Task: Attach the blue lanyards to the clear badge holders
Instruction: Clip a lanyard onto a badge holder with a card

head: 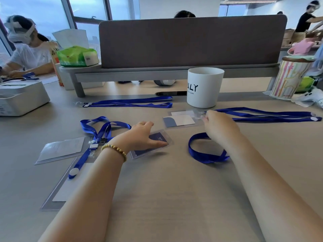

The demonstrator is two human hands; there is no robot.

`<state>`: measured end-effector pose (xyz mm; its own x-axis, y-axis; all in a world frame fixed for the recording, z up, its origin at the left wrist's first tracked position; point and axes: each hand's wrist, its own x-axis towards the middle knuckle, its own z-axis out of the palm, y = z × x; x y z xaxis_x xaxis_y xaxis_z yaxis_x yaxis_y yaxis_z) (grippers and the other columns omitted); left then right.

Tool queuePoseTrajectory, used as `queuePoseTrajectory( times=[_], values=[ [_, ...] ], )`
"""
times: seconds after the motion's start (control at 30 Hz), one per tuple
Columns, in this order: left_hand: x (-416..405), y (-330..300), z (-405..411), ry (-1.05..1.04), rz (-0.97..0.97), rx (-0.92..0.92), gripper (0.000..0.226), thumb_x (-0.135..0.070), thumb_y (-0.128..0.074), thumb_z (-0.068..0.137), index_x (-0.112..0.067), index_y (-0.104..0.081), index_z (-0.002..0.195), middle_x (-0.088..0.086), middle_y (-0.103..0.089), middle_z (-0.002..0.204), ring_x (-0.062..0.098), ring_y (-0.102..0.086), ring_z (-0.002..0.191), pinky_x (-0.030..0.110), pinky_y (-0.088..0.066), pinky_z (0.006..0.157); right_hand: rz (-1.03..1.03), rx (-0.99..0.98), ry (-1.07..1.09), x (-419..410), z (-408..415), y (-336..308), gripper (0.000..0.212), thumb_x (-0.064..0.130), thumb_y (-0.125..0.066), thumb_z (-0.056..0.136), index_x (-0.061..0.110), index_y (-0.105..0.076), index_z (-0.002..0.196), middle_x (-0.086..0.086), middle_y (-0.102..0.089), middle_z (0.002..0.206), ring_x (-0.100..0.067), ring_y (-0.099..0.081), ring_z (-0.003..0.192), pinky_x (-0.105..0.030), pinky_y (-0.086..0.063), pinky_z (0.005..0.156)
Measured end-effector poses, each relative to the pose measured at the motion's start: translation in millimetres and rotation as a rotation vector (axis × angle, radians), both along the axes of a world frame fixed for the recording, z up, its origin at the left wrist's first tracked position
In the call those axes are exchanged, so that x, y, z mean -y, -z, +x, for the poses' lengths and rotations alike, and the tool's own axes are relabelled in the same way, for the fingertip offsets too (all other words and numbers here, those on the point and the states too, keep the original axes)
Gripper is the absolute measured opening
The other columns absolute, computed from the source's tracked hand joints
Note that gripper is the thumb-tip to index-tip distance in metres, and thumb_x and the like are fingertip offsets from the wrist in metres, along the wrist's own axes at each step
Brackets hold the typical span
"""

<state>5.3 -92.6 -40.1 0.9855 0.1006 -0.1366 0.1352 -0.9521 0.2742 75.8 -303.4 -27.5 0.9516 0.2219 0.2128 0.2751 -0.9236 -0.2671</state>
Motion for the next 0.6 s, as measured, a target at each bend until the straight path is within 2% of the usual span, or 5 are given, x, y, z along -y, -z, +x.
queuePoseTrajectory(
  times=[0.1,0.2,0.37,0.47,0.6],
  values=[
    [1.4,3.6,-0.5,0.079,0.070,-0.163,0.085,-0.060,-0.052,0.080,-0.015,-0.019,0.144,0.007,-0.025,0.148,0.024,-0.031,0.132,0.037,-0.033,0.106,0.365,-0.170,-0.191,-24.1,-7.9,5.3,0.027,0.028,-0.035,0.100,0.010,-0.054,0.101,-0.009,-0.062,0.098,-0.025,-0.059,0.093,-0.041,-0.049,0.082],
    [8.8,6.3,1.2,0.118,0.030,-0.166,0.085,-0.058,-0.049,0.084,-0.017,-0.009,0.146,0.006,-0.017,0.152,0.024,-0.026,0.137,0.037,-0.029,0.109,0.508,-0.460,-0.254,-38.7,-8.4,12.7,0.028,0.029,-0.033,0.100,0.019,-0.055,0.086,-0.012,-0.059,0.111,-0.025,-0.056,0.105,-0.044,-0.046,0.097],
    [17.2,9.0,3.8,0.093,-0.076,-0.176,0.095,-0.057,-0.052,0.082,-0.026,0.011,0.146,0.006,-0.002,0.157,0.028,-0.012,0.143,0.042,-0.019,0.117,1.008,-0.825,-0.178,-34.0,-5.4,7.2,0.025,0.023,-0.035,0.101,0.011,-0.049,0.083,-0.013,-0.055,0.086,-0.024,-0.059,0.084,-0.032,-0.050,0.072],
    [16.0,10.4,5.7,0.079,-0.117,-0.181,0.097,-0.057,-0.054,0.080,-0.029,0.012,0.146,0.004,-0.003,0.158,0.027,-0.015,0.143,0.044,-0.022,0.116,1.106,-0.891,-0.110,-28.5,0.8,7.6,0.023,0.023,-0.035,0.102,0.010,-0.047,0.086,-0.021,-0.060,0.099,-0.032,-0.063,0.100,-0.036,-0.052,0.076],
    [17.1,7.4,4.3,0.068,-0.192,-0.107,0.094,-0.051,-0.058,0.081,-0.026,0.004,0.147,0.003,-0.011,0.156,0.025,-0.022,0.140,0.040,-0.026,0.114,1.153,-0.915,-0.150,-24.3,4.4,9.6,0.022,0.021,-0.035,0.102,0.010,-0.045,0.086,-0.021,-0.066,0.097,-0.022,-0.064,0.079,-0.026,-0.051,0.066]
  ],
)
